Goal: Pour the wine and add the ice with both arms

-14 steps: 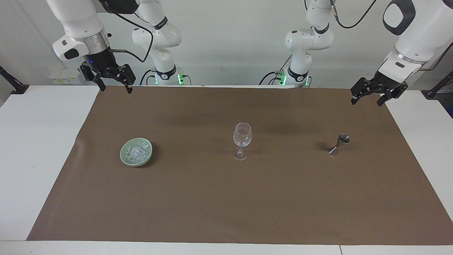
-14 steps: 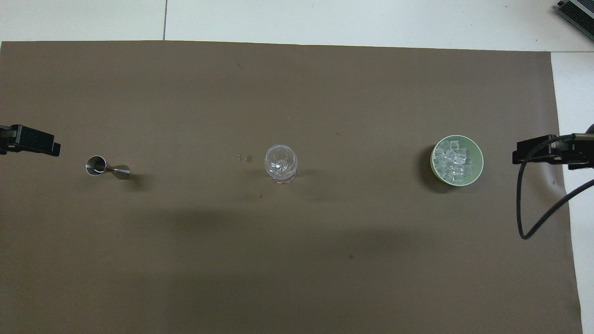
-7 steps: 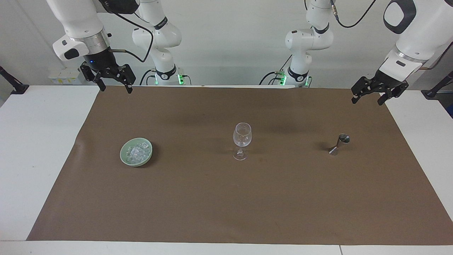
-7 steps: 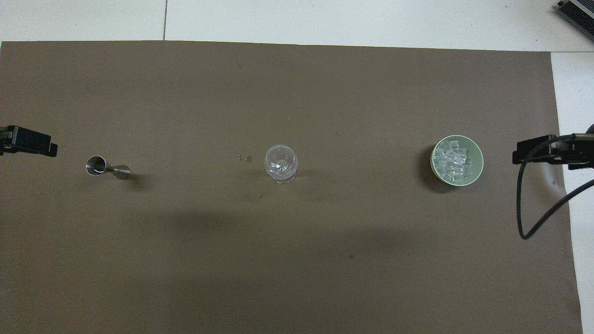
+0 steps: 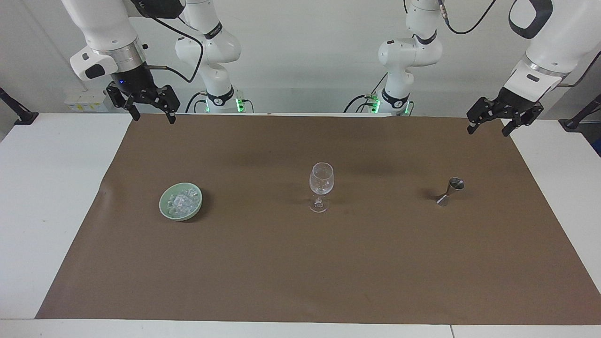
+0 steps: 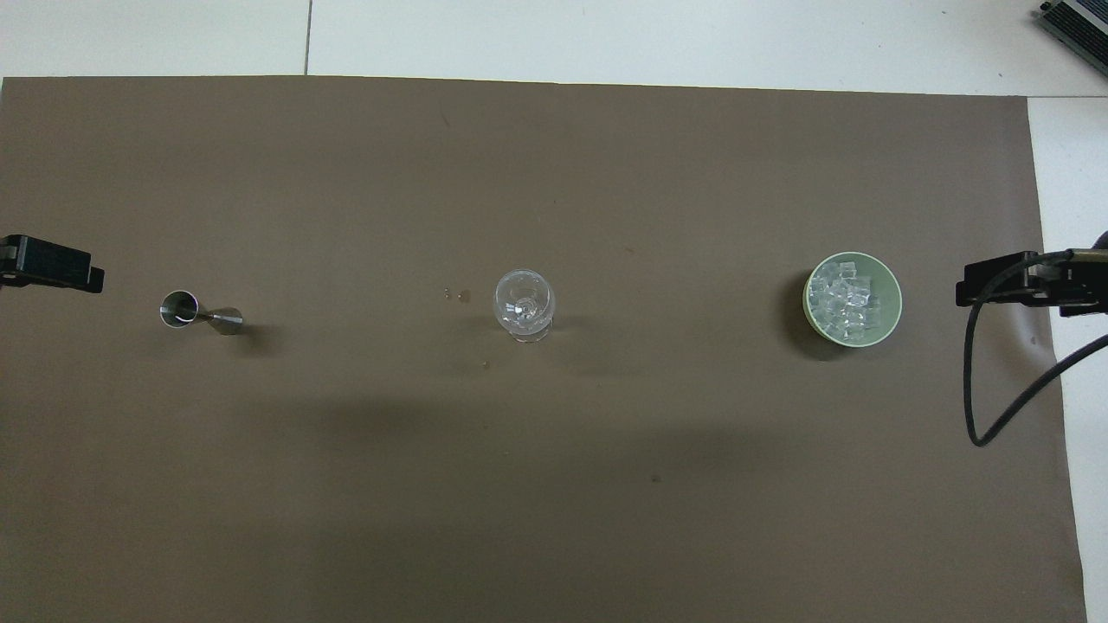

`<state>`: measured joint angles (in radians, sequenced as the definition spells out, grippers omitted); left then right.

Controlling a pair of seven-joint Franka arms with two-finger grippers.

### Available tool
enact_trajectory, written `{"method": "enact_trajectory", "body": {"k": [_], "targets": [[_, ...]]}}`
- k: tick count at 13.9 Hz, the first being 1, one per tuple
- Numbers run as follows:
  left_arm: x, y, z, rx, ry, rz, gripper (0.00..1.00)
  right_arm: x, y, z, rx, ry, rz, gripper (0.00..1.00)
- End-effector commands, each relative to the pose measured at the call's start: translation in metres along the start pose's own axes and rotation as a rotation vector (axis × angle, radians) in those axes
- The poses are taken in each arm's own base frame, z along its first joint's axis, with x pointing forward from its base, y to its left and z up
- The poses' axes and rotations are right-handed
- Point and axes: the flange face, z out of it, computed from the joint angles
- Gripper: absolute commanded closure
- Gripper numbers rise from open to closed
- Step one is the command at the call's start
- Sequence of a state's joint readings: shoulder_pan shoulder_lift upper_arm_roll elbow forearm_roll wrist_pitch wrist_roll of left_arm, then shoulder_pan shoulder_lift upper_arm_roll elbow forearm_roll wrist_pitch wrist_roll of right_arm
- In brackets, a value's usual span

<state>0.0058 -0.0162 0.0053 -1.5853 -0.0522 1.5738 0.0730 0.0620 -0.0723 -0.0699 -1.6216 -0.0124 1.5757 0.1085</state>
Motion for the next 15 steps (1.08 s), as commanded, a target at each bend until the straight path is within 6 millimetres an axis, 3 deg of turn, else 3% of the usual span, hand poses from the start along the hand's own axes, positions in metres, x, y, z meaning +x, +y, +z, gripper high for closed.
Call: {"method": "enact_trajectory", "body": {"k": [1,5,8,13,15], "targets": [[-0.009,-0.008,0.0,-0.048,-0.002,-0.081,0.0,-0.006,0.002,-0.001,0.018,0.003,-0.021,0.0],[-0.026,-0.051,0.018,-0.176,-0.018,-0.313,0.0,-0.006,0.002,-0.001,0.018,0.003,-0.021,0.0],[-0.042,-0.071,0.036,-0.234,-0.003,-0.49,0.0,-0.006,0.002,-0.001,0.018,0.003,-0.021,0.0],[-0.061,-0.08,0.051,-0.286,-0.056,-0.84,0.0,-0.006,0.002,-0.001,0.018,0.003,-0.021,0.0],[-0.06,-0.074,0.052,-0.283,-0.05,-0.862,0.0,-0.006,0.002,-0.001,0.018,0.003,-0.021,0.0]]}}
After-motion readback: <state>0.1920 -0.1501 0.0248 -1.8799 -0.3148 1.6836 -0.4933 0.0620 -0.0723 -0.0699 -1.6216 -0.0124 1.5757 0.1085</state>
